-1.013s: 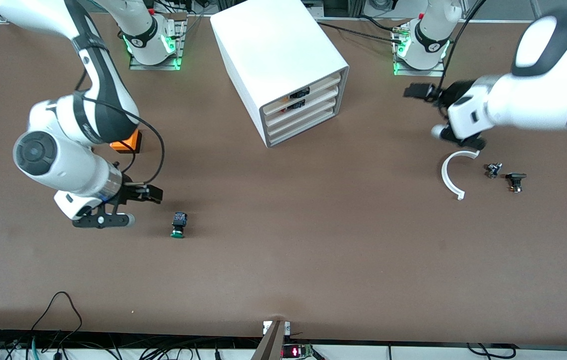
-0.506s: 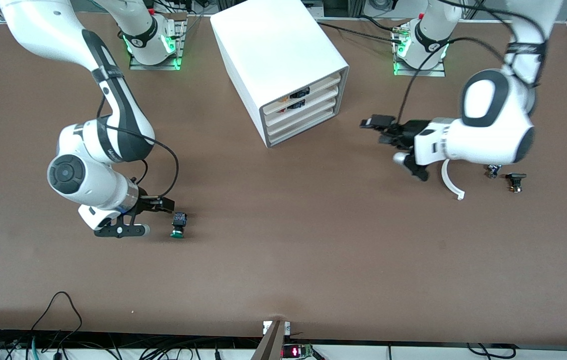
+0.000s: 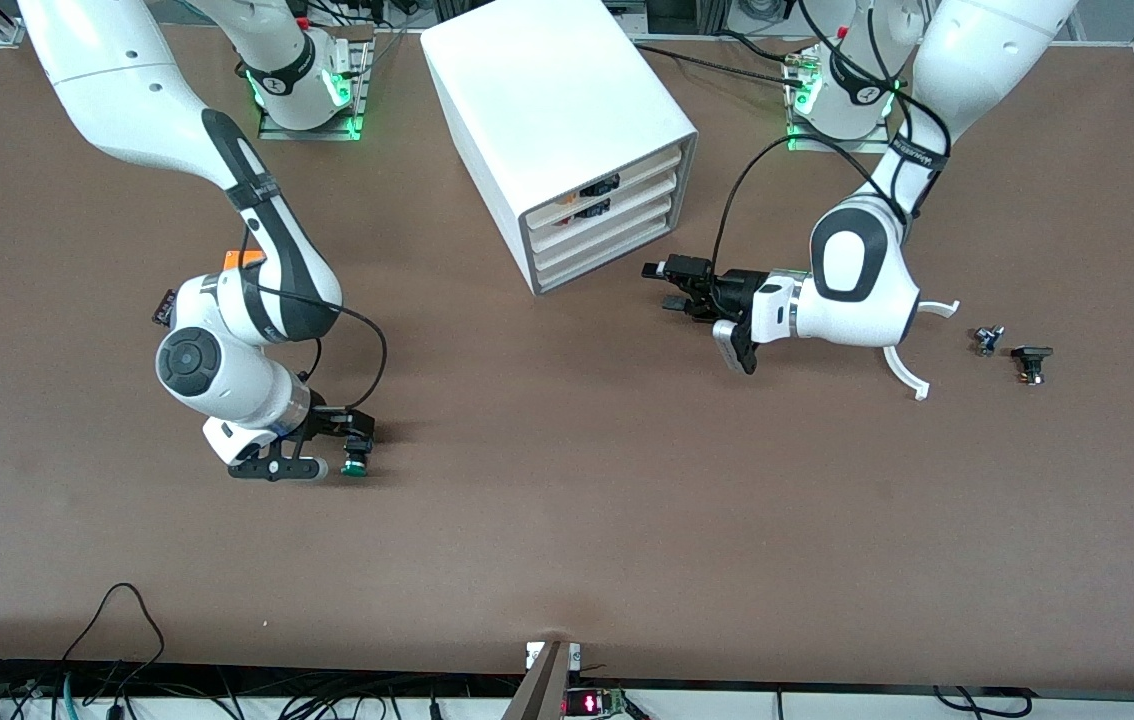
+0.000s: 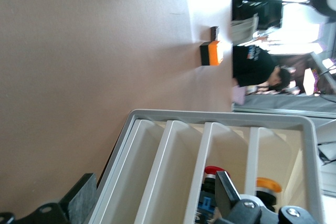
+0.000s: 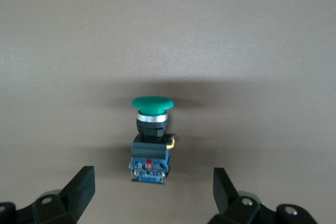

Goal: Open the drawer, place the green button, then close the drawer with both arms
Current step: 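Grasp the green button with the right gripper while the left gripper grips the drawer, then pull the drawer open with the left gripper while the right gripper lifts the button, then lower the green button into the open drawer and open the right gripper, then raise the right gripper away from the drawer while the left gripper withdraws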

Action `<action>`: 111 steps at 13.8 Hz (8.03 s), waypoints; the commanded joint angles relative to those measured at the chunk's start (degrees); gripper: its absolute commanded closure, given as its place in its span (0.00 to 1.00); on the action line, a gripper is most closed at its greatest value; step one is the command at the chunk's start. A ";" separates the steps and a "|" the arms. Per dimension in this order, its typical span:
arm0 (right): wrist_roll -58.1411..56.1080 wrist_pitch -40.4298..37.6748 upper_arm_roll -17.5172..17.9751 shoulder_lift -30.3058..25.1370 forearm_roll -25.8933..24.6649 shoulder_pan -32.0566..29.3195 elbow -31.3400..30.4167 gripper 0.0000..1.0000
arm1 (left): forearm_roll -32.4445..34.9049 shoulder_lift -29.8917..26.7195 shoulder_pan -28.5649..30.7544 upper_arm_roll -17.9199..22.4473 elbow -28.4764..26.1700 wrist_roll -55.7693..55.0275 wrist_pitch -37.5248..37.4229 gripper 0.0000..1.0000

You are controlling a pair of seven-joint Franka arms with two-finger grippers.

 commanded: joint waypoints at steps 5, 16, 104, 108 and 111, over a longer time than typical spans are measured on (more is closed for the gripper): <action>1.63 8.30 -0.11 4.30 0.66 0.82 -2.00 0.00 | -12.53 3.64 0.85 -2.45 -9.91 14.99 -1.25 0.20; 1.45 5.77 -0.20 3.95 0.83 0.82 -0.08 1.00 | -13.32 7.69 0.33 -5.00 -10.87 17.81 -1.43 0.45; 15.02 -27.81 -3.35 -14.93 -0.22 3.46 12.86 0.00 | 71.58 3.13 5.16 -0.60 37.31 -74.19 -24.39 0.00; 4.29 -27.64 -7.57 -20.21 -0.22 3.46 6.98 0.00 | 71.58 -1.44 5.25 -3.23 21.08 -82.10 -3.95 0.00; -2.91 -27.90 -10.82 -23.72 -0.14 3.46 4.16 0.00 | 72.54 -1.19 4.29 -8.06 15.42 -94.99 6.36 0.00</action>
